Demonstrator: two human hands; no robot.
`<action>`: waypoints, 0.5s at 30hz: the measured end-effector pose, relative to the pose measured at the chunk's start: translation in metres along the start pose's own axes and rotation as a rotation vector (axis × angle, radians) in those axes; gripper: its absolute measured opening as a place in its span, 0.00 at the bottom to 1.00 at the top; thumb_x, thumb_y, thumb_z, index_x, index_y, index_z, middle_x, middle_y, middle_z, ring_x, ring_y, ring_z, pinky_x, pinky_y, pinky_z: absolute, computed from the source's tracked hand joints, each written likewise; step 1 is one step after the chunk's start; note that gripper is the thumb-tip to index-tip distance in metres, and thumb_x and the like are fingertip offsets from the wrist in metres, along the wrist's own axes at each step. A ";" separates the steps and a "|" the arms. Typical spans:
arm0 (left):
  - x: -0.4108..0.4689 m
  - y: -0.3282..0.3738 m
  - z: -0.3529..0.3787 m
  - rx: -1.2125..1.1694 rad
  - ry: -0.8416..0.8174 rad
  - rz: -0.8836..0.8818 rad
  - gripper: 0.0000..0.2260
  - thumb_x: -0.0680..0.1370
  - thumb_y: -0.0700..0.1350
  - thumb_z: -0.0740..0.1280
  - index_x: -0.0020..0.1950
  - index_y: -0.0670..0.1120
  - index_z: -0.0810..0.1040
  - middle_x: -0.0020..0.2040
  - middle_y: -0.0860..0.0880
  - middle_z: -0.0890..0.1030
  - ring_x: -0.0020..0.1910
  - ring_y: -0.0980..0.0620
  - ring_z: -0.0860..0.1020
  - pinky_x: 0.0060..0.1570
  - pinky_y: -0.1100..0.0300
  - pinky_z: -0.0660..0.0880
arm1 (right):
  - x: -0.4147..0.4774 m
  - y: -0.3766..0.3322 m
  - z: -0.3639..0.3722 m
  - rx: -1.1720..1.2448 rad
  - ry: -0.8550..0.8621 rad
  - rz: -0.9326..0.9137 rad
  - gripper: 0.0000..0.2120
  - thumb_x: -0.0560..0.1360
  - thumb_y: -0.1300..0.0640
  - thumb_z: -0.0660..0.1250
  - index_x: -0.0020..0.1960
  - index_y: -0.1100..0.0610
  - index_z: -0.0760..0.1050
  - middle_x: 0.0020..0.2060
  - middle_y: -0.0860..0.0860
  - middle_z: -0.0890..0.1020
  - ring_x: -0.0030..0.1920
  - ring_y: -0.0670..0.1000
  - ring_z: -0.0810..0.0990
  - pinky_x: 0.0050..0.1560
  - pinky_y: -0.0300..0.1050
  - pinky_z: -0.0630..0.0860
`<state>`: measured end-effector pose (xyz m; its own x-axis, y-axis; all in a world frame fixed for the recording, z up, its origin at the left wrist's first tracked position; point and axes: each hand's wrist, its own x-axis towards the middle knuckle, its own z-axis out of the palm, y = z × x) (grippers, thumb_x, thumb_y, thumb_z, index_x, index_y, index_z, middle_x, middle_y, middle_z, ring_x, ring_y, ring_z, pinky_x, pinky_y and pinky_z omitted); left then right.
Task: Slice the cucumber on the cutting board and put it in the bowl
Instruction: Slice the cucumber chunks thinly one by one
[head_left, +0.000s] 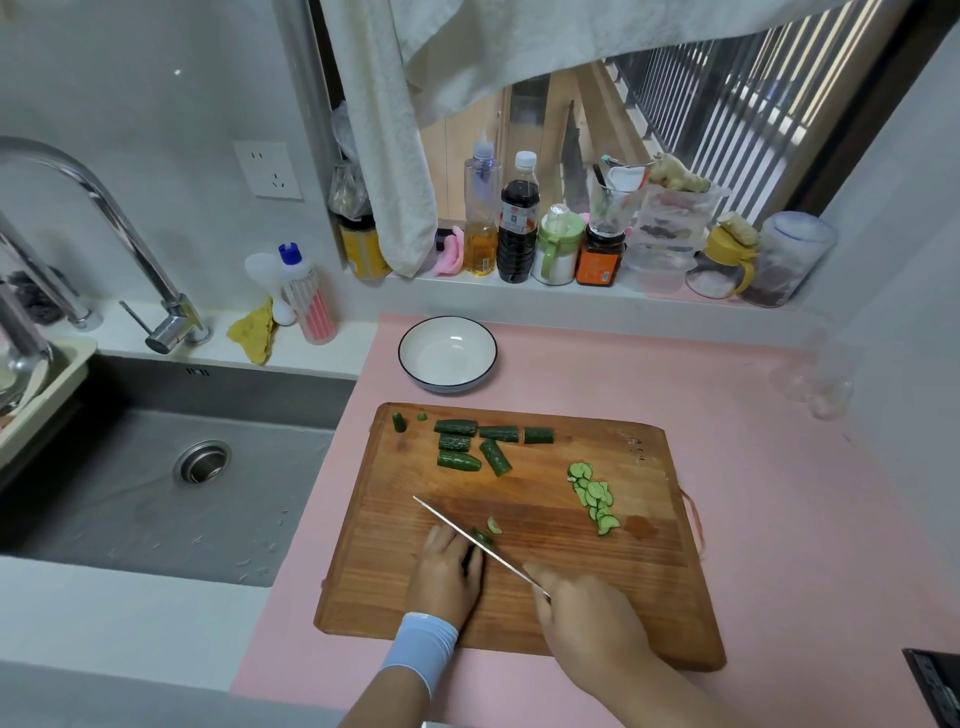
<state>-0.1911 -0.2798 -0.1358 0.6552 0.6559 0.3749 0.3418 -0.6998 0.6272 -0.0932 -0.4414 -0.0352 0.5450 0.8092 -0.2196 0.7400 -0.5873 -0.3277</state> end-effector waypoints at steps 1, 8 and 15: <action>0.000 0.001 0.000 0.003 0.001 -0.005 0.11 0.68 0.33 0.75 0.48 0.43 0.82 0.47 0.48 0.81 0.49 0.50 0.76 0.56 0.66 0.71 | 0.000 0.000 -0.001 -0.001 0.000 0.003 0.19 0.83 0.46 0.53 0.73 0.40 0.68 0.49 0.50 0.85 0.49 0.55 0.82 0.42 0.47 0.68; 0.001 0.006 -0.004 -0.002 0.010 -0.016 0.10 0.69 0.33 0.74 0.47 0.43 0.82 0.45 0.49 0.80 0.46 0.53 0.73 0.54 0.70 0.68 | 0.011 -0.006 -0.002 0.015 -0.035 0.017 0.16 0.83 0.48 0.54 0.65 0.45 0.75 0.47 0.50 0.84 0.48 0.55 0.82 0.40 0.45 0.67; -0.002 0.007 -0.004 0.022 -0.009 -0.029 0.09 0.70 0.34 0.73 0.48 0.44 0.81 0.45 0.50 0.79 0.47 0.52 0.72 0.52 0.68 0.68 | 0.019 -0.010 0.000 0.028 -0.048 0.021 0.17 0.83 0.49 0.53 0.67 0.43 0.74 0.47 0.50 0.84 0.48 0.55 0.81 0.40 0.44 0.66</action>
<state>-0.1926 -0.2846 -0.1292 0.6508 0.6734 0.3507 0.3752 -0.6868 0.6225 -0.0904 -0.4197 -0.0357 0.5404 0.7969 -0.2701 0.7170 -0.6041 -0.3479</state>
